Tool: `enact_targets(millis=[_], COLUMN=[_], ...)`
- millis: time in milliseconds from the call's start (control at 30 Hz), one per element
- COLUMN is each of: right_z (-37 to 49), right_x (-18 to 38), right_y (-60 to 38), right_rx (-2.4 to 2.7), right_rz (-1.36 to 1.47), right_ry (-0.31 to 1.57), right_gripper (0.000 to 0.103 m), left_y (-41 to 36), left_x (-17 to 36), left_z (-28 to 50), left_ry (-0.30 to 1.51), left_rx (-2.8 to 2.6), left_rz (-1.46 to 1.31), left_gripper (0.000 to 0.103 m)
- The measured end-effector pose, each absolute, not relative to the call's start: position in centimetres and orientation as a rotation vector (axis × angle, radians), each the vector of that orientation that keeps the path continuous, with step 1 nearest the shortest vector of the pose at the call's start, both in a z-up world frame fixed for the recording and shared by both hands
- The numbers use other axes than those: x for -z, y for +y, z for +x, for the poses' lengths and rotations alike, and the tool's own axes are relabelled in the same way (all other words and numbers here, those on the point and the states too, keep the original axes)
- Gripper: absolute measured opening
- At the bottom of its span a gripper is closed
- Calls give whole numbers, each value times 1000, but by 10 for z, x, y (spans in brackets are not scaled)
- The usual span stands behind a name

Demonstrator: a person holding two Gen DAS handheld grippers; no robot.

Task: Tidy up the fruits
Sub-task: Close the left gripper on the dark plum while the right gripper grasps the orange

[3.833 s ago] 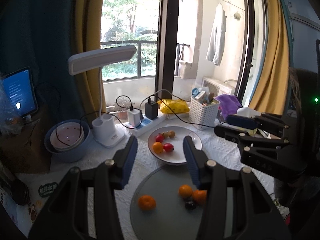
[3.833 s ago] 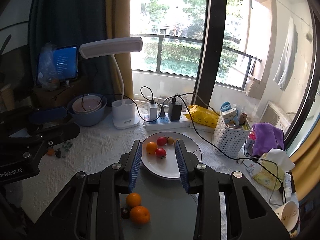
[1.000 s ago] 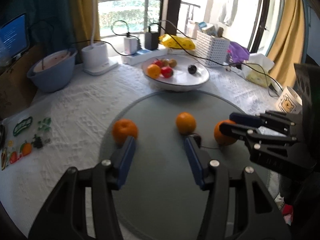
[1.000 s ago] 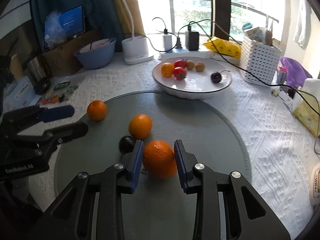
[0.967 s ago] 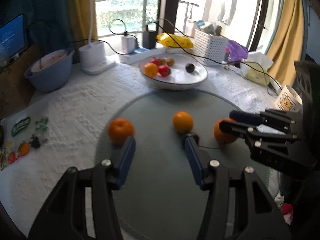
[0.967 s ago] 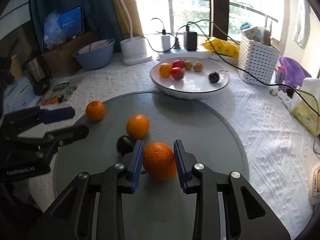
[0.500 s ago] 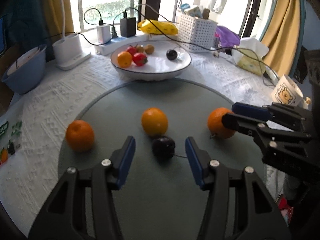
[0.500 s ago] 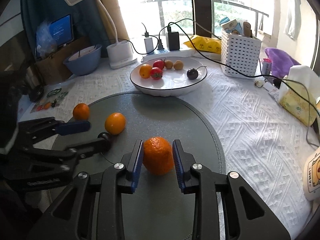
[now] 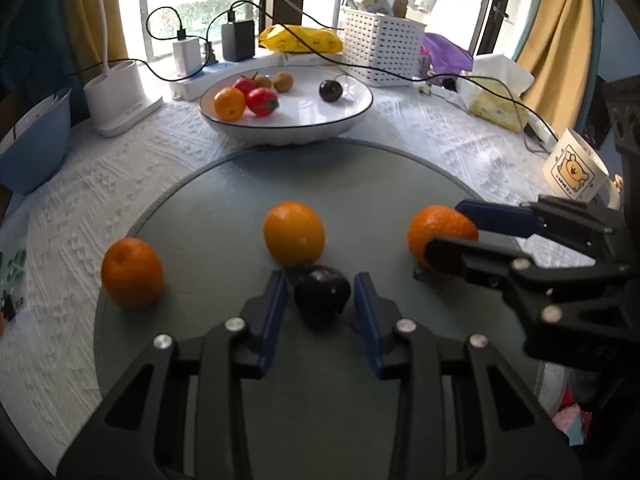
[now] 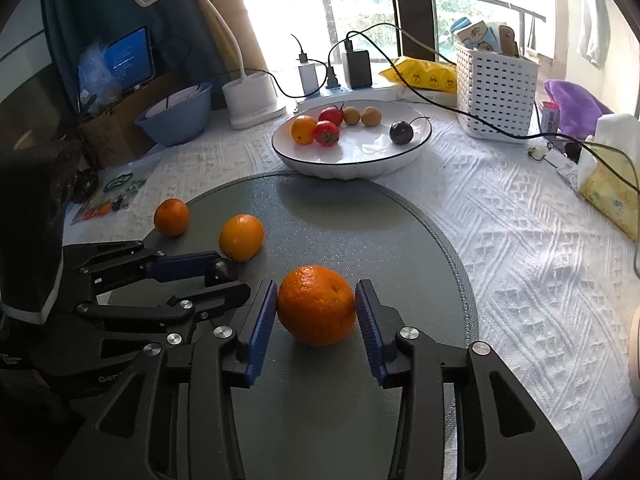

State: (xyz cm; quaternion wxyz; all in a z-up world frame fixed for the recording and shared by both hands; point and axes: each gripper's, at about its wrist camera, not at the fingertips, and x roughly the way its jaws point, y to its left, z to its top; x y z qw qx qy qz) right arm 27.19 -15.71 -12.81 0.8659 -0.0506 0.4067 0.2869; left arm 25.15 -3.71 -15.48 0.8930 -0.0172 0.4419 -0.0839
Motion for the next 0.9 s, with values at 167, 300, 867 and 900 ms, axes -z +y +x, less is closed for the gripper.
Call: enact_targets(millis=[167,300,867,900], right_z=[275,274,272,271], right_x=[141,140,129,126], right_y=[-154,-153,-149,-149], right_rx=[-575,-585,-565,-564], right_rz=[-115,-112,-136,-137], right_ry=[901,900,876,870], right_gripper=[53,46,45,45], left_y=[-37,-36,-30,-29], left_x=[155,155,144,142], left_z=[251,251,245,244], left_ry=[912,912,889,885], left_rx=[183,187,209,210], left_rz=[-27,-37,-64,-64], left_gripper=[28,28,28,28])
